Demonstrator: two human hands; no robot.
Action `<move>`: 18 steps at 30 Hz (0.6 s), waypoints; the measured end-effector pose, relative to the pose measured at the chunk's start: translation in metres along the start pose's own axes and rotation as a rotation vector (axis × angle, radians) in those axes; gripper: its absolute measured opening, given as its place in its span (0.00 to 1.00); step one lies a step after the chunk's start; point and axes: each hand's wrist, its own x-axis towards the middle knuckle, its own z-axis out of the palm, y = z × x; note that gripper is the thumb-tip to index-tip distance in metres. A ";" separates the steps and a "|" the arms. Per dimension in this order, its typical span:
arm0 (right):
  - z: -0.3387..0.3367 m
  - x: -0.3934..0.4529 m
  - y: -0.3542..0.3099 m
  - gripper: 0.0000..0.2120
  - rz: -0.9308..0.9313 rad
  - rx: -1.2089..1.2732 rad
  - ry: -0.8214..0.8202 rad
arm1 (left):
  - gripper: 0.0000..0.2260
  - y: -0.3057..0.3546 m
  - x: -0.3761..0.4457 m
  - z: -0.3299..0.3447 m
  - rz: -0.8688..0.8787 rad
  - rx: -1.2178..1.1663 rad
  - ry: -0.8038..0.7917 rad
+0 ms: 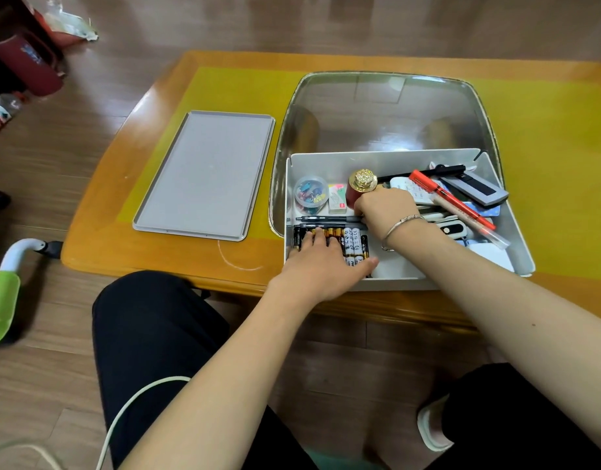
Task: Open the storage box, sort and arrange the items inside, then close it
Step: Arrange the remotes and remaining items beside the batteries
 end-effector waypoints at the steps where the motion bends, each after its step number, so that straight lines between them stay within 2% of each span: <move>1: -0.001 0.001 0.000 0.13 -0.014 -0.026 -0.002 | 0.44 0.000 0.000 0.000 0.001 0.002 0.002; 5: -0.003 0.004 -0.001 0.11 -0.067 -0.108 -0.022 | 0.44 0.000 0.000 0.000 0.003 0.002 0.009; 13: 0.000 0.002 0.002 0.11 -0.112 -0.110 -0.016 | 0.44 -0.002 0.004 0.002 0.012 -0.030 0.034; 18: -0.001 0.000 0.002 0.13 -0.125 -0.085 -0.004 | 0.38 -0.003 0.020 -0.005 -0.009 -0.038 0.074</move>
